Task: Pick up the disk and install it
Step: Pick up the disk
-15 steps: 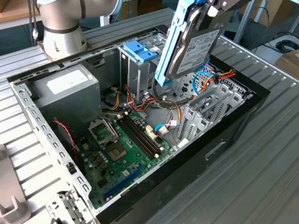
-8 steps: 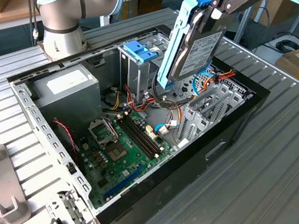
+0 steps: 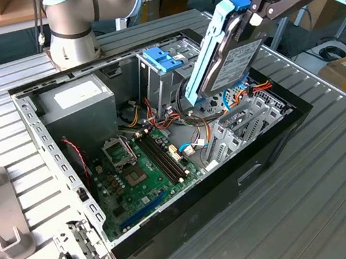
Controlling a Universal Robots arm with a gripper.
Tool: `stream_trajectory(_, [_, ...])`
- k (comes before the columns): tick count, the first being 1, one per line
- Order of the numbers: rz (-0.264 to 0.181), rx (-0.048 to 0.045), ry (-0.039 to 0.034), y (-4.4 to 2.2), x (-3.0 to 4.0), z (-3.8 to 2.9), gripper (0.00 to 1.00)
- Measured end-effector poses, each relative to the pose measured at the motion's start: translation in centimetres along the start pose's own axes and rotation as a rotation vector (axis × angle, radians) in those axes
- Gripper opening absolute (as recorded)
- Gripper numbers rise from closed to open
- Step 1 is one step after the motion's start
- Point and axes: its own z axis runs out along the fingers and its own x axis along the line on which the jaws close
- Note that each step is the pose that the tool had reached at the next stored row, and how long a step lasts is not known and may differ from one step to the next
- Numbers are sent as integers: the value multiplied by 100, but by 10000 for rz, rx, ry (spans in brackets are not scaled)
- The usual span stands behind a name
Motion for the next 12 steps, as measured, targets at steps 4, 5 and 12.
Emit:
stream_trajectory(4, [0,0,0,-2,36,-4,37])
stream_trajectory(5, [0,0,0,-2,46,-5,37])
stream_trajectory(12, [-1,0,-1,-8,78,3,37])
